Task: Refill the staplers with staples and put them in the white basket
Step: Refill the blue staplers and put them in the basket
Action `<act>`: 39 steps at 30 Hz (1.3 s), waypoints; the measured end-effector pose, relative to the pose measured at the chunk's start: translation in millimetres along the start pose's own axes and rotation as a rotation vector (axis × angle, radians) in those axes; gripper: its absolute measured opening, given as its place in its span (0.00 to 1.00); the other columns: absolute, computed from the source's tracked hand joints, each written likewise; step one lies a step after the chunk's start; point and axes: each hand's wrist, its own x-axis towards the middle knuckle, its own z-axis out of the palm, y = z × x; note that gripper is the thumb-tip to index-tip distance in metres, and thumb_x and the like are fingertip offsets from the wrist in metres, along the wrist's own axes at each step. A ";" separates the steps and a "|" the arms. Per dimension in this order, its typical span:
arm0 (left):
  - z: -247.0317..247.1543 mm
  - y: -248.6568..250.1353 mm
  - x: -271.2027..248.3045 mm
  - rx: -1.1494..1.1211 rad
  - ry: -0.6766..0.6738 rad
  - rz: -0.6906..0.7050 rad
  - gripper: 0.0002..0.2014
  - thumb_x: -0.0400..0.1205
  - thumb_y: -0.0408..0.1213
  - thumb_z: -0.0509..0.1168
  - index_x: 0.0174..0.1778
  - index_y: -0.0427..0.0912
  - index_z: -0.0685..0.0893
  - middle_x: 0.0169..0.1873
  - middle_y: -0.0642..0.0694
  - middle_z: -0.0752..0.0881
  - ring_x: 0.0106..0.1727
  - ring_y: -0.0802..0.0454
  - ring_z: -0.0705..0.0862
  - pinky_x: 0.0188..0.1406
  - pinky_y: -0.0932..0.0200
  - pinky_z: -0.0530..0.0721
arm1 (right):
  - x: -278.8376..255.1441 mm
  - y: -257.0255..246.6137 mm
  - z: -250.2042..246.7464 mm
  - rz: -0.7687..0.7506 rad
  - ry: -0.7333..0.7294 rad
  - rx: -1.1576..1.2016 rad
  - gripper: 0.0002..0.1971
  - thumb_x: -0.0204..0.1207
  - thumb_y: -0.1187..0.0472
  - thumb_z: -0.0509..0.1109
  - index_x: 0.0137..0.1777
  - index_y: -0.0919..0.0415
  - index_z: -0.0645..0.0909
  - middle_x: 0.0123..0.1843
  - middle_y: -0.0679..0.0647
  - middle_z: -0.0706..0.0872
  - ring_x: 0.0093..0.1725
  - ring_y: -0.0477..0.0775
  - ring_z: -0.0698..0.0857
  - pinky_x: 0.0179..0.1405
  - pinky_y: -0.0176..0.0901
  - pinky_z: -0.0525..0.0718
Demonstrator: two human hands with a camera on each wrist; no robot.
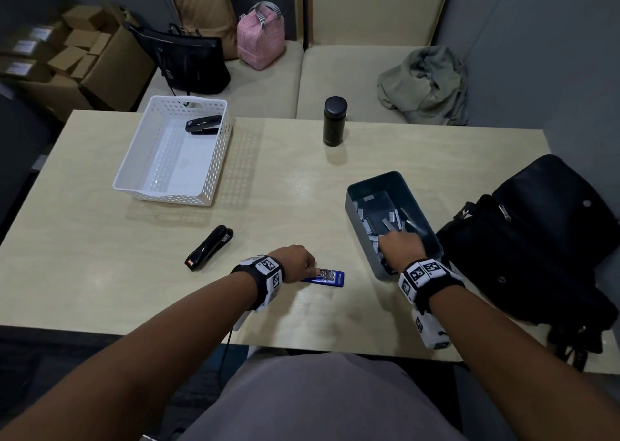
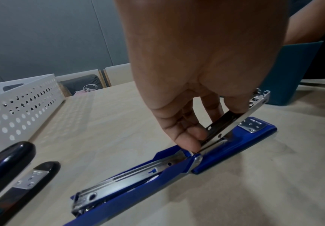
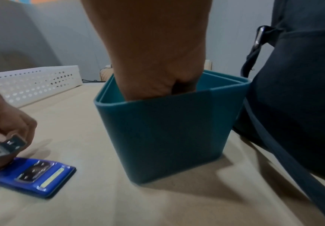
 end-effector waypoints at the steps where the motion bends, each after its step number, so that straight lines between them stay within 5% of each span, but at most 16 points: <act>1: 0.0 0.2 0.1 0.006 -0.003 -0.002 0.17 0.85 0.53 0.59 0.50 0.44 0.86 0.46 0.45 0.77 0.52 0.41 0.82 0.53 0.49 0.81 | -0.4 1.6 -0.3 0.007 -0.004 0.020 0.12 0.78 0.67 0.66 0.59 0.61 0.84 0.58 0.58 0.88 0.57 0.61 0.89 0.50 0.50 0.85; 6: 0.6 -1.3 2.0 -0.004 0.003 0.006 0.16 0.85 0.53 0.60 0.43 0.47 0.84 0.44 0.45 0.77 0.46 0.45 0.78 0.48 0.53 0.78 | -0.7 16.9 0.7 0.010 -0.037 0.210 0.12 0.75 0.62 0.70 0.58 0.63 0.82 0.57 0.62 0.87 0.57 0.64 0.88 0.50 0.52 0.85; 10: 1.0 -2.5 2.4 -0.010 0.000 0.007 0.13 0.85 0.53 0.60 0.38 0.51 0.78 0.42 0.47 0.77 0.44 0.46 0.78 0.45 0.55 0.75 | 5.4 28.2 5.7 -0.017 -0.125 0.481 0.07 0.75 0.63 0.66 0.43 0.64 0.85 0.47 0.61 0.87 0.48 0.62 0.87 0.42 0.46 0.83; 14: 1.4 -3.2 4.0 -0.015 0.003 0.015 0.14 0.85 0.52 0.60 0.39 0.50 0.80 0.39 0.47 0.77 0.43 0.46 0.78 0.44 0.56 0.76 | 7.7 42.5 5.8 -0.066 -0.126 0.712 0.11 0.72 0.66 0.71 0.31 0.55 0.77 0.34 0.51 0.85 0.42 0.55 0.85 0.39 0.41 0.79; 18: -0.3 -2.1 3.5 -0.006 -0.006 0.015 0.15 0.85 0.52 0.60 0.43 0.45 0.84 0.41 0.46 0.79 0.43 0.46 0.78 0.43 0.55 0.75 | 4.1 48.4 -1.1 -0.046 -0.056 0.910 0.12 0.69 0.65 0.80 0.48 0.56 0.80 0.37 0.50 0.84 0.38 0.50 0.83 0.36 0.37 0.79; 22: -1.1 -2.3 2.8 -0.002 -0.012 0.017 0.16 0.85 0.52 0.60 0.43 0.45 0.84 0.41 0.46 0.79 0.43 0.46 0.78 0.45 0.54 0.77 | 5.2 41.2 -19.1 -0.001 0.070 1.290 0.11 0.80 0.70 0.67 0.61 0.64 0.81 0.47 0.59 0.91 0.43 0.56 0.90 0.44 0.41 0.87; 25: -0.7 -3.7 2.4 -0.009 -0.013 0.015 0.18 0.85 0.54 0.59 0.39 0.46 0.82 0.39 0.45 0.80 0.43 0.45 0.79 0.46 0.53 0.79 | 3.8 26.7 -45.0 -0.022 0.168 1.408 0.15 0.82 0.70 0.60 0.66 0.62 0.79 0.43 0.55 0.88 0.37 0.52 0.84 0.38 0.42 0.84; 29: 1.1 -6.2 5.7 -0.066 -0.007 -0.020 0.22 0.82 0.61 0.59 0.33 0.47 0.79 0.32 0.47 0.80 0.39 0.44 0.80 0.40 0.55 0.77 | -4.4 0.2 -70.6 -0.120 0.124 1.431 0.19 0.78 0.66 0.60 0.67 0.48 0.76 0.44 0.55 0.82 0.37 0.50 0.77 0.37 0.46 0.76; 33: 1.4 0.1 6.8 -0.057 -0.007 -0.051 0.24 0.81 0.62 0.60 0.36 0.43 0.82 0.30 0.46 0.79 0.39 0.43 0.80 0.40 0.56 0.76 | -21.0 -29.5 -77.4 -0.247 0.004 1.258 0.16 0.80 0.62 0.62 0.66 0.50 0.78 0.40 0.50 0.81 0.39 0.45 0.78 0.40 0.40 0.74; 36: 4.7 2.5 8.9 -0.062 0.044 -0.062 0.22 0.80 0.61 0.62 0.52 0.44 0.83 0.45 0.43 0.85 0.50 0.40 0.84 0.49 0.52 0.80 | -24.1 -52.2 -63.2 -0.271 -0.062 0.964 0.17 0.77 0.58 0.68 0.65 0.54 0.78 0.41 0.51 0.79 0.41 0.49 0.79 0.39 0.43 0.76; 39: 8.4 4.1 13.0 -0.107 0.101 -0.100 0.23 0.76 0.62 0.65 0.59 0.50 0.78 0.54 0.43 0.84 0.56 0.40 0.83 0.54 0.50 0.81 | -24.0 -67.7 -43.7 -0.202 -0.103 0.616 0.15 0.73 0.57 0.71 0.59 0.57 0.83 0.55 0.60 0.84 0.53 0.61 0.85 0.48 0.49 0.85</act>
